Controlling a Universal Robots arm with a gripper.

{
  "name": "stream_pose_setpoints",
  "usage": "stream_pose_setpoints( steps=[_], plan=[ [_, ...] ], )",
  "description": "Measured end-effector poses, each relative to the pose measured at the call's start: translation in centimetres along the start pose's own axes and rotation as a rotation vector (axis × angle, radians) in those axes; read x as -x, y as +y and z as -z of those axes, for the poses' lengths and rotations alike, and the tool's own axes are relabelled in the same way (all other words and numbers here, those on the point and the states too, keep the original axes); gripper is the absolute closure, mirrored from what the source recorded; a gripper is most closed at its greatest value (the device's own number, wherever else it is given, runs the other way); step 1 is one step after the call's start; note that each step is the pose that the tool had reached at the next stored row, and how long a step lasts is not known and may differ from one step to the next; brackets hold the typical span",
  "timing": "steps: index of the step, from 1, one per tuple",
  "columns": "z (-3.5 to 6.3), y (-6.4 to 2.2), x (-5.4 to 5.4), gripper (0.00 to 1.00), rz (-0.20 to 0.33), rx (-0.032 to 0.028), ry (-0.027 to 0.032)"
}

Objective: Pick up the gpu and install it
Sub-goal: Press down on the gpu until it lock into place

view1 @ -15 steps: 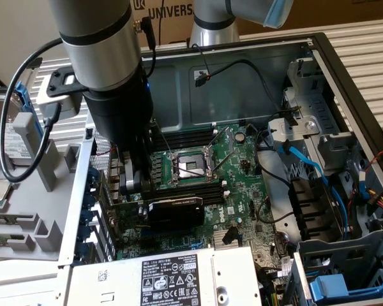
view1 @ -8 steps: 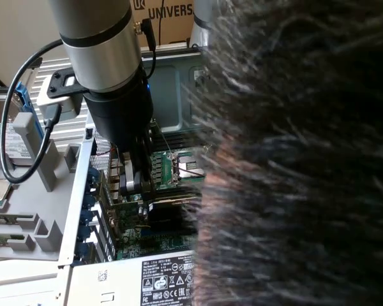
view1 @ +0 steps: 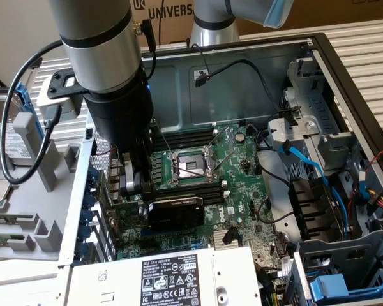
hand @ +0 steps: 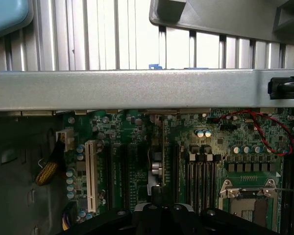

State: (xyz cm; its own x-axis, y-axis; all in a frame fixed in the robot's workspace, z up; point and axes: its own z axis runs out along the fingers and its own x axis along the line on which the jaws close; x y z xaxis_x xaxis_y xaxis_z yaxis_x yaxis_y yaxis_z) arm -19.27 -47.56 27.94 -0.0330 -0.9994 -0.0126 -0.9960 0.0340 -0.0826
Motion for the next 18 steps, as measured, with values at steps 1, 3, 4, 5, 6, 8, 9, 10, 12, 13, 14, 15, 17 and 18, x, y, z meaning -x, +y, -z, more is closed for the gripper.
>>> stream_pose_setpoints(
  steps=[1, 3, 4, 5, 6, 8, 9, 10, 12, 13, 14, 15, 17, 18],
  plan=[
    [-0.02, 0.00, 0.00, 0.89, 0.000, -0.0001, 0.0000],
    [-0.06, 0.01, 0.00, 0.89, 0.000, 0.0000, 0.0001],
    [-0.10, 0.01, 0.00, 0.89, 0.000, -0.0002, -0.0002],
    [-0.12, 0.01, 0.00, 0.89, 0.000, -0.0002, 0.0000],
    [-0.13, 0.01, 0.00, 0.89, 0.000, -0.0002, 0.0001],
    [-0.16, 0.01, 0.00, 0.89, 0.000, -0.0002, 0.0001],
    [-0.18, 0.01, 0.00, 0.89, 0.000, -0.0002, -0.0001],
    [-0.20, 0.01, 0.00, 0.89, 0.000, -0.0002, 0.0000],
    [-0.23, 0.02, 0.00, 0.89, 0.000, -0.0002, 0.0000],
    [-0.27, 0.01, 0.01, 0.89, 0.000, -0.0002, -0.0001],
    [-0.29, 0.02, 0.03, 0.89, 0.000, -0.0003, -0.0002],
    [-0.31, 0.03, 0.05, 0.89, 0.000, -0.0004, -0.0003],
    [-0.35, 0.04, 0.23, 0.89, 0.000, -0.0002, 0.0000],
    [-0.36, 0.04, 0.31, 0.89, 0.000, -0.0002, 0.0000]
  ],
)
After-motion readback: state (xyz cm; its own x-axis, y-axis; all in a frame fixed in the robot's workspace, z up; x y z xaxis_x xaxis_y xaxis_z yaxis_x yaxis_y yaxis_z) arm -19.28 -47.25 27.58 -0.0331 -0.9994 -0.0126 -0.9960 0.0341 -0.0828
